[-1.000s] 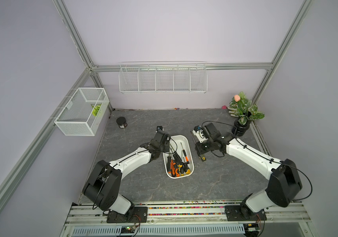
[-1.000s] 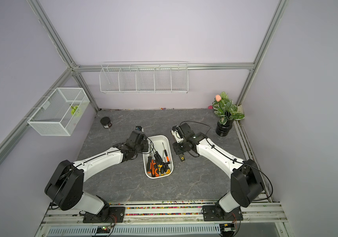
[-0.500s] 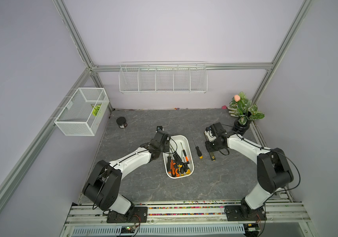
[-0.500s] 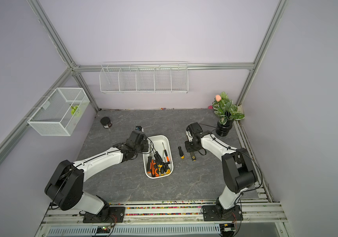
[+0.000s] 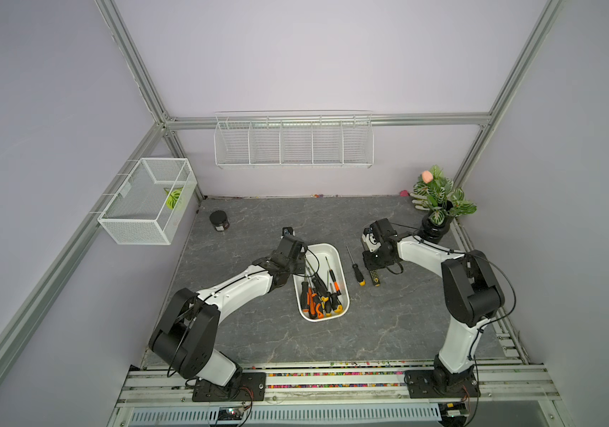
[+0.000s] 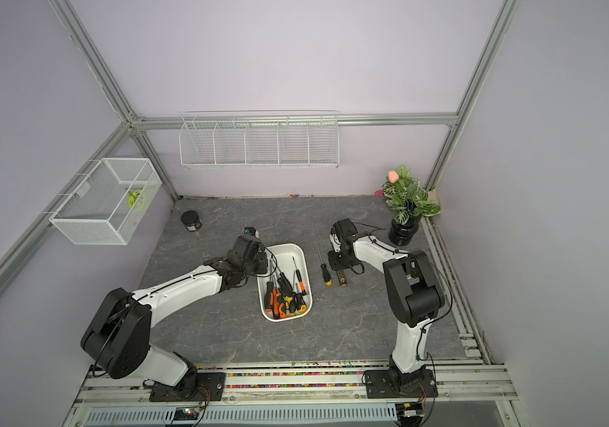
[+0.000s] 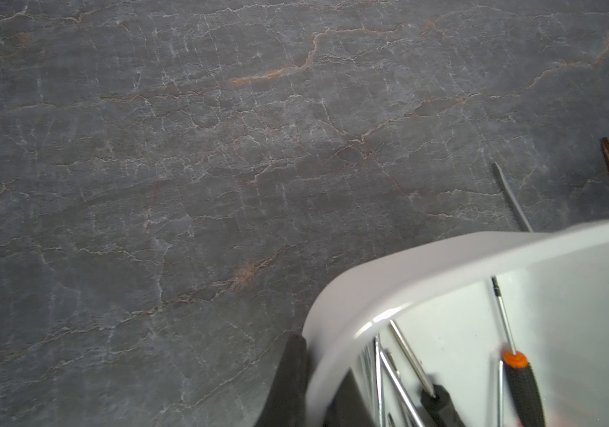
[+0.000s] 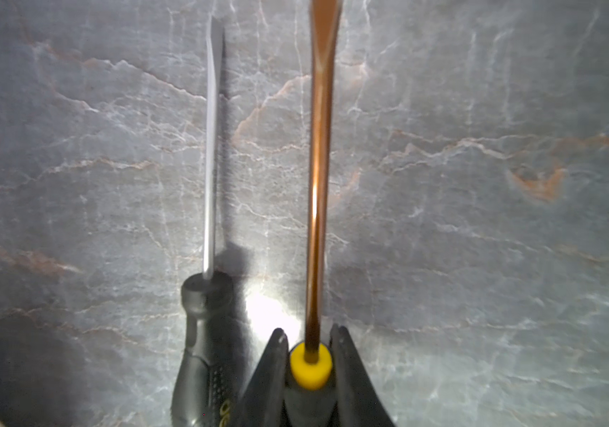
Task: Take out the screwdriver from the storage box
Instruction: Place the screwdriver at the center of the board.
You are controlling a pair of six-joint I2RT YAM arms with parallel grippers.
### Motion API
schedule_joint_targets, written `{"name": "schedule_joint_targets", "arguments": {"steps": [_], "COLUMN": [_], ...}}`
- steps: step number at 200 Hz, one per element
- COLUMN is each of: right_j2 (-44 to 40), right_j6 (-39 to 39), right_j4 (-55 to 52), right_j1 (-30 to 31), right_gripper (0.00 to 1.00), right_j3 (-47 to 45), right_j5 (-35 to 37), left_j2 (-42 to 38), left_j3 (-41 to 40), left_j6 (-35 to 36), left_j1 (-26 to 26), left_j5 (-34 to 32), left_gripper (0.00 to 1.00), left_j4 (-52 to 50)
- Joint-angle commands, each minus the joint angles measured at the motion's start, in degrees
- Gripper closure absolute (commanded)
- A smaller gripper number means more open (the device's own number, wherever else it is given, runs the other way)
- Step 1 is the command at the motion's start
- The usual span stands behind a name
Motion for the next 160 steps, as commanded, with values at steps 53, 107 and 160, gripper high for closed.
{"name": "schedule_joint_targets", "arguments": {"steps": [53,107,160], "right_j2": [2.1,2.6,2.5], "right_j6": [3.0,4.0,4.2], "right_j4": [2.7,3.2,2.9], "right_j1": [-0.2,-0.2,-0.2], "right_gripper": [1.0,0.84,0.69], "right_j3": [-0.1,-1.1,-1.7], "right_j5": [-4.4,-4.1,-3.5], "left_j2": [0.7,0.6,0.6], "left_j3": [0.7,0.1,-0.5], "left_j6": [-0.3,-0.7,-1.2], "left_j1": [-0.1,0.0,-0.1], "left_j5": [1.7,1.5,1.4], "left_gripper": [1.0,1.0,1.0], "left_j4": [2.3,2.5,2.7]}}
